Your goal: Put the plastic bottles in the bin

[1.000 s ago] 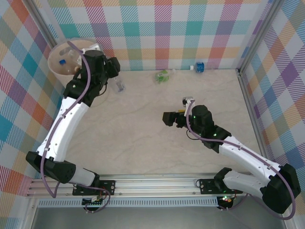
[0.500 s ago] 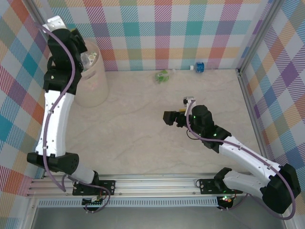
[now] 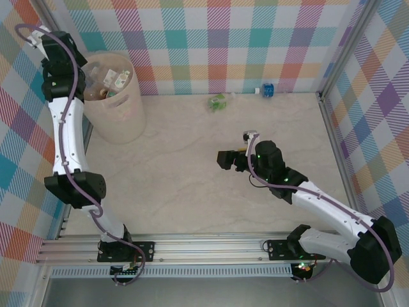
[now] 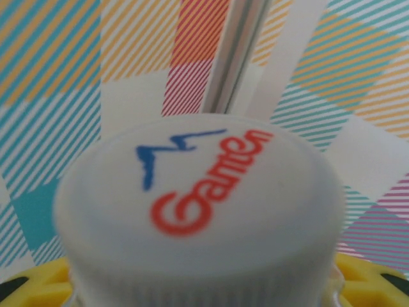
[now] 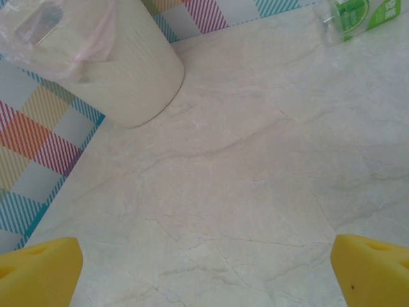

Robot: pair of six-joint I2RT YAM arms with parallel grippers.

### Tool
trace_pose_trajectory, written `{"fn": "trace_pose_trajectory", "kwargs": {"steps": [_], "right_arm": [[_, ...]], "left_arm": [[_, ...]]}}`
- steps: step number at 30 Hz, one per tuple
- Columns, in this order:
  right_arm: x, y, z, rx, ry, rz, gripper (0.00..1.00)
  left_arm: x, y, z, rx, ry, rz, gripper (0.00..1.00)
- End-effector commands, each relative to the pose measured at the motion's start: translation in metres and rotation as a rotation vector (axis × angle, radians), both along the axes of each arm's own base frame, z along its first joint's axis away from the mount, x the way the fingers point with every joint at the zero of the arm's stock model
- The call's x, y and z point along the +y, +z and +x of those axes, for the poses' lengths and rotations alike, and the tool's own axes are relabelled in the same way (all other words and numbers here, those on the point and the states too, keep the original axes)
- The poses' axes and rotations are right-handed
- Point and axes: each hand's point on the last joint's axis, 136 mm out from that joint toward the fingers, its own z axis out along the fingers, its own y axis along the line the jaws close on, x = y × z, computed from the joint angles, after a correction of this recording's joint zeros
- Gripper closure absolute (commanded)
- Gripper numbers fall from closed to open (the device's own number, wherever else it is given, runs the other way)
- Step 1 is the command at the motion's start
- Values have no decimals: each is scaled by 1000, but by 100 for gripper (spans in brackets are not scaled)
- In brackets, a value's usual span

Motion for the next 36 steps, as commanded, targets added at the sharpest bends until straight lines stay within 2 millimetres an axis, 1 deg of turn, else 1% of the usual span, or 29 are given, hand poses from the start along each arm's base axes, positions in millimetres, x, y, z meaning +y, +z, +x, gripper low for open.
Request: {"fn": "trace_pose_trajectory", "kwargs": {"steps": [1,2,4,5,7,8,12,17,22,26,31,33,36], "right_arm": [[7,17,1,-22,28,27,0],[8,16,1,-19,29,26,0],[9,16,1,-16,32,24,0],[8,16,1,-15,32,23,0],[9,16,1,-13,34,22,0],[9,16,1,-15,35,20,0],[2,15,5,-10,-12,8,0],[-17,15,8,-17,-121,21,0],[-37,8,8,-19,-218,26,0],[-47,0,8,14,-281,27,0],[-50,-7,9,43,-303,15,0],[-51,-9,10,46,-313,7,0],[-54,-10,11,44,-322,-8,0]], "left_arm": [[1,-33,7,41,-17,-156,51],[4,-46,9,64,-15,-188,48],[7,-67,13,111,-14,-251,37],[9,-72,13,131,-6,-270,31],[11,-76,14,160,-11,-288,14],[10,-74,14,166,-16,-287,11],[0,-58,15,135,-79,-290,9],[-16,-50,15,116,-149,-317,7],[-30,-40,13,108,-191,-296,3],[-45,-33,14,87,-246,-321,3],[-74,-24,15,79,-331,-319,2],[-91,-18,15,72,-389,-319,1],[-120,0,12,27,-522,-320,1]]}}
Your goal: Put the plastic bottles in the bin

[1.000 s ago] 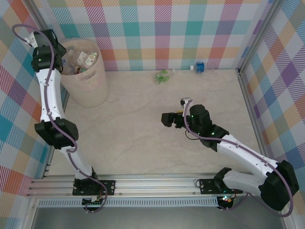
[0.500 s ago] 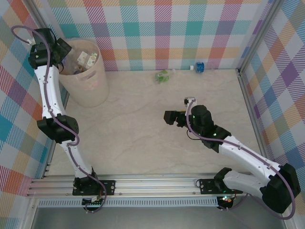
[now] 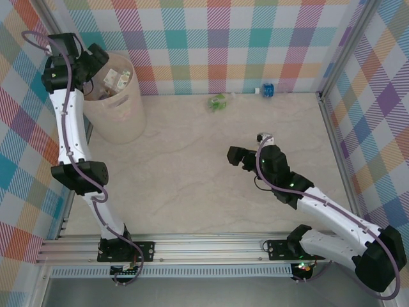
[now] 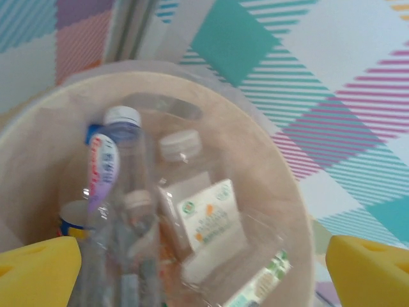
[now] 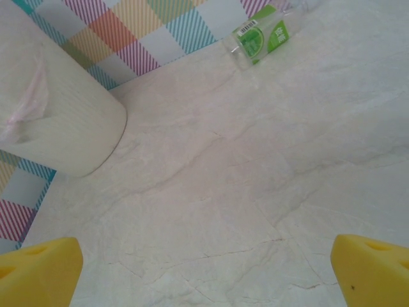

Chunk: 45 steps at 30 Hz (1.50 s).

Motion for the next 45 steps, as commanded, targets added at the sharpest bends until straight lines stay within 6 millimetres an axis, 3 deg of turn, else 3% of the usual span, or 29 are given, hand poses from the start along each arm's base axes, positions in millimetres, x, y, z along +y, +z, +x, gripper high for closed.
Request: {"fn": "trace_pose_trajectory", "kwargs": {"steps": [1,6,10,19,27,31,36,45], "right_arm": [[-7,-7,1,16,-36,-27,0],[-13,-6,3,14,-21,-16,0],[-29,-8,11,35,-49,-5,0],[-57,-18,26,114,-93,-28,0],[-51,-25,34,158,-57,-28,0],[-42,-30,42,190,-20,-41,0],[-20,-36,63,270,53,-53,0],[2,-63,134,368,10,-110,0]], "left_arm": [[-45,51,-16,-151,-190,-25,1],[-92,83,-33,-297,-386,-107,0],[-136,82,-50,-309,-524,-114,0],[-228,36,-79,-237,-734,-134,0],[-295,-26,-79,-106,-834,-72,0],[-313,-63,-77,-16,-858,-59,0],[-328,-94,-93,20,-888,-54,0],[-298,-138,-114,105,-755,-34,0]]}}
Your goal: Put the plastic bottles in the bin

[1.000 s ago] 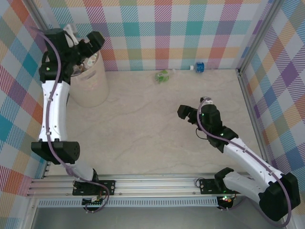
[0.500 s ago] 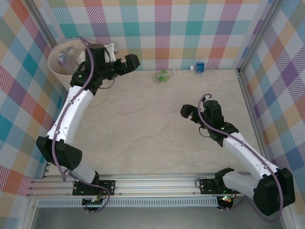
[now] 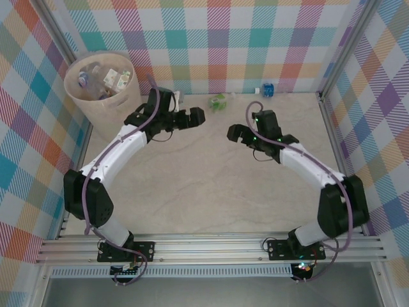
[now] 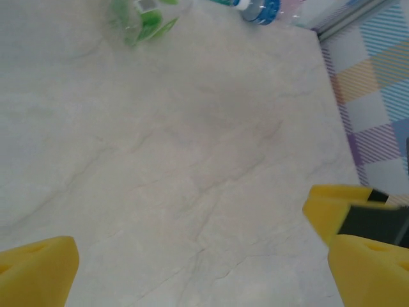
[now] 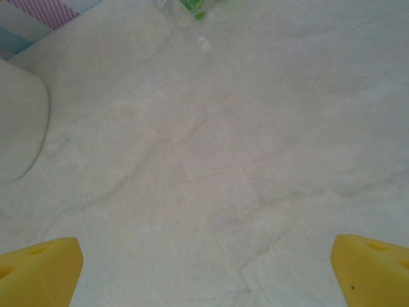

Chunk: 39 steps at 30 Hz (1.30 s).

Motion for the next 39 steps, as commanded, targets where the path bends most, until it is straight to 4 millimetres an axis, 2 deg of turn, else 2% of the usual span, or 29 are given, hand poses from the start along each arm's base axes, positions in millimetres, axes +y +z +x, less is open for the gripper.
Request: {"fn": "trace_pose_trajectory", "kwargs": {"steps": [1,9,14,21,27,30,33,39], "right_arm": [[2,-9,21,29,-20,-30,0],[25,-29,104,30,-52,-94,0],[44,-39,150,26,-74,-70,0],[39,-66,200,3,-216,-122,1],[45,-69,241,-77,-267,-115,4],[44,-72,252,-110,-296,-103,7],[45,-78,253,-105,-294,-97,9],[67,-91,234,-13,-152,-51,17]], "left_arm": [[15,23,-3,-79,73,-8,0],[35,-17,-12,-5,178,37,0],[50,-29,-15,6,241,77,0],[61,-46,-18,19,279,129,0],[57,-58,-13,44,273,130,0],[49,-63,-10,62,256,103,0],[49,-71,-7,83,264,109,0],[50,-84,-3,119,275,144,0]]}}
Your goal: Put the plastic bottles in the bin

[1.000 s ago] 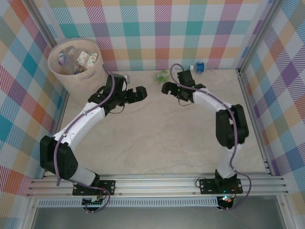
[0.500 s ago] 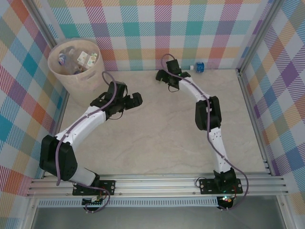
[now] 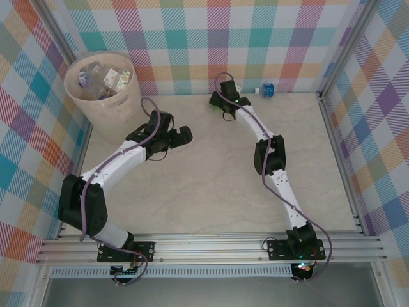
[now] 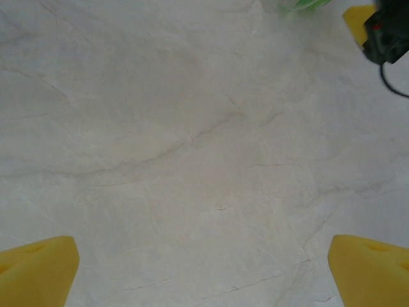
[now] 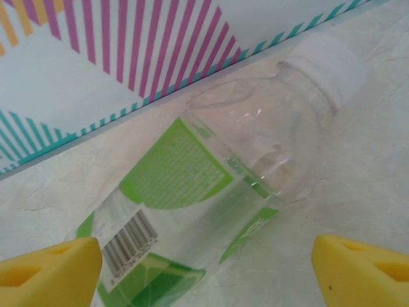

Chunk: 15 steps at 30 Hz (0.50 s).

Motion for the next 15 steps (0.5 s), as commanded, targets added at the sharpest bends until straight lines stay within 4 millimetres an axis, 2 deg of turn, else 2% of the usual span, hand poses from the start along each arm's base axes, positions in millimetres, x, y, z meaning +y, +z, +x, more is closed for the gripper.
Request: {"fn": "trace_pose_trajectory", "kwargs": {"steps": [1,5,9,15], "right_arm": [[11,-8,-16,84,89,36,19],[27,-24,-46,182,159,7,26],[44,-34,-71,272,220,74,32],[67,-2,-91,215,301,79,32]], "left_arm": [[0,7,8,-7,20,-4,0],[3,9,8,-12,34,8,0],[7,11,6,-14,42,19,0],[14,17,0,-28,55,37,0]]}}
